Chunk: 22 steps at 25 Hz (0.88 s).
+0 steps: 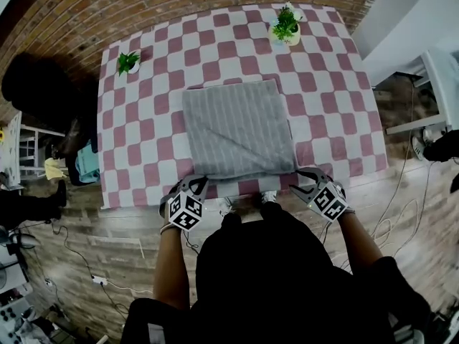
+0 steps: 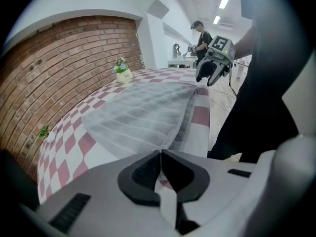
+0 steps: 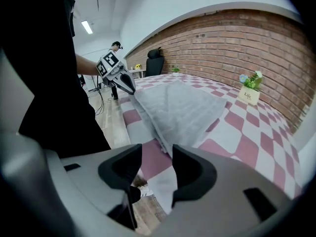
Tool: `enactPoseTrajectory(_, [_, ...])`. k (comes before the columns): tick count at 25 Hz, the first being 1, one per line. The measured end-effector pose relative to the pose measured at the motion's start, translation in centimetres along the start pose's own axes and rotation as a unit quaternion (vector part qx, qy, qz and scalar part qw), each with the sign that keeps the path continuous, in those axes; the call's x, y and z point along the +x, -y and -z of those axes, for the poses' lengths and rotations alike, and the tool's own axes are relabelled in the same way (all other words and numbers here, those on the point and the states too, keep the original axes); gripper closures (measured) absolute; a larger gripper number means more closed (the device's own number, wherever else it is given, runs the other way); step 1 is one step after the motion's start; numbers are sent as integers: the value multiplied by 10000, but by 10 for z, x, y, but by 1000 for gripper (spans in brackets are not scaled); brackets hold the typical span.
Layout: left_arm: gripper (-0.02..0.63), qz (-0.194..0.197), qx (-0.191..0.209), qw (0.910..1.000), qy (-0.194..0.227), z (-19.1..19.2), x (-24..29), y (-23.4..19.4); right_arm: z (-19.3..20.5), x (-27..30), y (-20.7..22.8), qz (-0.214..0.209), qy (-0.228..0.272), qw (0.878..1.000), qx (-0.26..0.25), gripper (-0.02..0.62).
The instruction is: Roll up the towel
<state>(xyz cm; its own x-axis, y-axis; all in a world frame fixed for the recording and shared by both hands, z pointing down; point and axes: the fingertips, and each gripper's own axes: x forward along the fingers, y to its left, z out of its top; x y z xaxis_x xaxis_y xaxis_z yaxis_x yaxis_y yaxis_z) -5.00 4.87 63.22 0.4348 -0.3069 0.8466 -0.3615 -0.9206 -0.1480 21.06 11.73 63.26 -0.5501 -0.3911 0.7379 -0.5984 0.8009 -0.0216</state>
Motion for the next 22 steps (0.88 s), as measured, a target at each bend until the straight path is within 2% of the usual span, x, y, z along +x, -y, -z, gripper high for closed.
enactPoseTrajectory(3, [595,-101,-391,9978,517,-9,-12,-5,-4,-2,0,171,-19,9998,22,402])
enactPoseTrajectory(6, [595,-489,-874,9878,1192,-13,-35,-15,-11,-2,-3,357,-1,9993,-93,402])
enactPoseTrajectory(9, [594,-788,-983,9839,1272,1,-46,-15,-14,2,-3,515,-34,9985,-184,402])
enactPoseTrajectory(13, [576,-670,-771,9915,800,29,-34,-3,-12,12,-1,517,-195,9982,-232,403])
enactPoseTrajectory(17, [438,-561,-514,9953,595,38,-33,1,-8,19,2,488,-415,9966,-515,405])
enactPoseTrajectory(20, [420,-359,-45,9977,575,33,-35,8,-6,21,7,482,-559,9945,-737,416])
enactPoseTrajectory(22, [423,-197,348,9984,405,33,-28,12,-5,23,12,483,-606,9935,-839,442])
